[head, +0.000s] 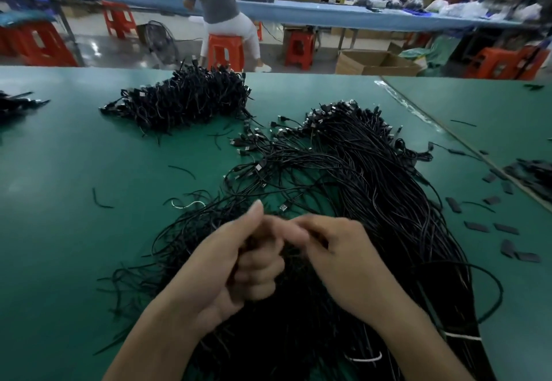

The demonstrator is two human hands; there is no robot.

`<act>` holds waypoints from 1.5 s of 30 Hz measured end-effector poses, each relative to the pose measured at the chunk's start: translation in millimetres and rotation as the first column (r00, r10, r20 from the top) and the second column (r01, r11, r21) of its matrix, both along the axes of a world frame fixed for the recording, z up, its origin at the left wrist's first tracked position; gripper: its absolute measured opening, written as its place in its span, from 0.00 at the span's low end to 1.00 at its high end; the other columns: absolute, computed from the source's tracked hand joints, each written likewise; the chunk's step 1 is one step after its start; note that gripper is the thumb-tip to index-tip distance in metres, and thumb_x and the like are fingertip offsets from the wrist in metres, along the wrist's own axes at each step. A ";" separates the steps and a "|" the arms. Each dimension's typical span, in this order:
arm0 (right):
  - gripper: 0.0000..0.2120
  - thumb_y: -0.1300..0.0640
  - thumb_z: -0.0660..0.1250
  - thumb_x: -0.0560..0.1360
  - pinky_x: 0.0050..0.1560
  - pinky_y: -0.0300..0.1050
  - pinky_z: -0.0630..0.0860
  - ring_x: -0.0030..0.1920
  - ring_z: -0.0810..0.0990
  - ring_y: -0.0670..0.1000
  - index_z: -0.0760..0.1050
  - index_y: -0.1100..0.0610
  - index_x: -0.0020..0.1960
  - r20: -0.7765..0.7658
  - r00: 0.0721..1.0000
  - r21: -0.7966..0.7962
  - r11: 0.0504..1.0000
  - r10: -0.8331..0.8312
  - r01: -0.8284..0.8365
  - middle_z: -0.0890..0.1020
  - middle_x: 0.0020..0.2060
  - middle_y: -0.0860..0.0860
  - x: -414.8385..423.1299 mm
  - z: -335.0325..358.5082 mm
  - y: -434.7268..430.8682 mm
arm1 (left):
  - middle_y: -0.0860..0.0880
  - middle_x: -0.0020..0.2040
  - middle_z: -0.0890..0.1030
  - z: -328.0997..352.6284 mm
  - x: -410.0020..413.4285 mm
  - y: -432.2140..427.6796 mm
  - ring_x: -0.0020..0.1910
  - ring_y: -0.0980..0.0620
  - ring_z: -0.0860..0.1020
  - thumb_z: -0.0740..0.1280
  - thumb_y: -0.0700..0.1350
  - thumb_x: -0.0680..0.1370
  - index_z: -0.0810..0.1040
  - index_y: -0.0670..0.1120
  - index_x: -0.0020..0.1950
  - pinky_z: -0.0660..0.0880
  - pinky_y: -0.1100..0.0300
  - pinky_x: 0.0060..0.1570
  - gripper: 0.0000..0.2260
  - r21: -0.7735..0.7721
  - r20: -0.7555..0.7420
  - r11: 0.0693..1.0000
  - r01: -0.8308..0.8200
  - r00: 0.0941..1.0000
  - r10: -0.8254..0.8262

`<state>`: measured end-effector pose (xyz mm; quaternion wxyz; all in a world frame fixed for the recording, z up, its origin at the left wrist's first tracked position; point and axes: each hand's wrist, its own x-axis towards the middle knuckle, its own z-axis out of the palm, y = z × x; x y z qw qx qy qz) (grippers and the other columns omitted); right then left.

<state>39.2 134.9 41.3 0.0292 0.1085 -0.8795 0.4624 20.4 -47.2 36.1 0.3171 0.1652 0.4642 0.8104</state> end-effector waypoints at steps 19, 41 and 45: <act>0.11 0.40 0.59 0.79 0.42 0.47 0.77 0.45 0.77 0.43 0.76 0.43 0.52 -0.088 0.992 0.335 0.940 0.092 -0.058 0.78 0.43 0.38 41.1 9.2 4.5 | 0.61 0.49 0.84 -10.6 6.8 25.8 0.52 0.64 0.81 0.59 0.45 0.84 0.82 0.51 0.59 0.75 0.72 0.50 0.12 -0.425 -0.758 0.718 -0.551 0.650 0.050; 0.20 0.40 0.58 0.78 0.28 0.50 0.70 0.27 0.69 0.47 0.75 0.53 0.38 -0.148 0.983 -0.009 0.994 -0.109 0.109 0.73 0.27 0.46 12.9 -0.1 -0.9 | 0.52 0.28 0.76 6.4 6.4 3.0 0.25 0.56 0.73 0.58 0.56 0.84 0.85 0.47 0.45 0.71 0.67 0.28 0.20 -0.116 -0.339 0.981 -0.157 0.934 0.110; 0.20 0.39 0.51 0.82 0.38 0.48 0.74 0.37 0.74 0.44 0.77 0.49 0.47 -0.096 0.995 0.162 0.986 -0.019 0.034 0.77 0.35 0.42 28.1 -5.1 -7.7 | 0.47 0.50 0.86 7.3 2.7 2.9 0.49 0.51 0.85 0.61 0.55 0.80 0.85 0.46 0.58 0.80 0.63 0.46 0.19 0.177 -0.207 0.947 -0.270 0.930 0.304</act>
